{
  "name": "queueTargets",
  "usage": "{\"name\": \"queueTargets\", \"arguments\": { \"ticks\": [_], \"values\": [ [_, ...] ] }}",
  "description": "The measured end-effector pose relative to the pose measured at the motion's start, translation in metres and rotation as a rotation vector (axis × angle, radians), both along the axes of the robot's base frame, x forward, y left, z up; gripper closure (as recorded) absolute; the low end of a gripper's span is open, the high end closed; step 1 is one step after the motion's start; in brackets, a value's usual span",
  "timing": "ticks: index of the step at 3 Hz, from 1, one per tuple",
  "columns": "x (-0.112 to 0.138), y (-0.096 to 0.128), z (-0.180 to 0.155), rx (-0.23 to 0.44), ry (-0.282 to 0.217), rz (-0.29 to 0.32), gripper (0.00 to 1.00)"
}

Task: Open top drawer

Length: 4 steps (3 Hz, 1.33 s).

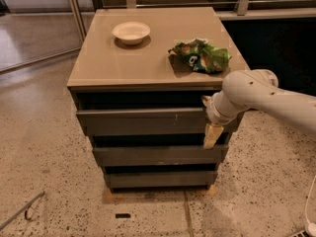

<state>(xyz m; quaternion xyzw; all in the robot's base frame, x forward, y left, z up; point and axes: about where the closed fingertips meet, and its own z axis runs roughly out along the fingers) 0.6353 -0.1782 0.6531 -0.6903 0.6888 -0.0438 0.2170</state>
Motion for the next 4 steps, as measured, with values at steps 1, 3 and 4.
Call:
{"name": "queueTargets", "arguments": {
  "ticks": [1, 3, 4],
  "values": [
    [0.007, 0.015, -0.020, 0.007, 0.041, 0.028, 0.00],
    [0.003, 0.015, -0.023, 0.021, 0.065, 0.023, 0.00],
    [-0.004, 0.015, -0.018, 0.033, 0.099, 0.031, 0.00]
  ]
}}
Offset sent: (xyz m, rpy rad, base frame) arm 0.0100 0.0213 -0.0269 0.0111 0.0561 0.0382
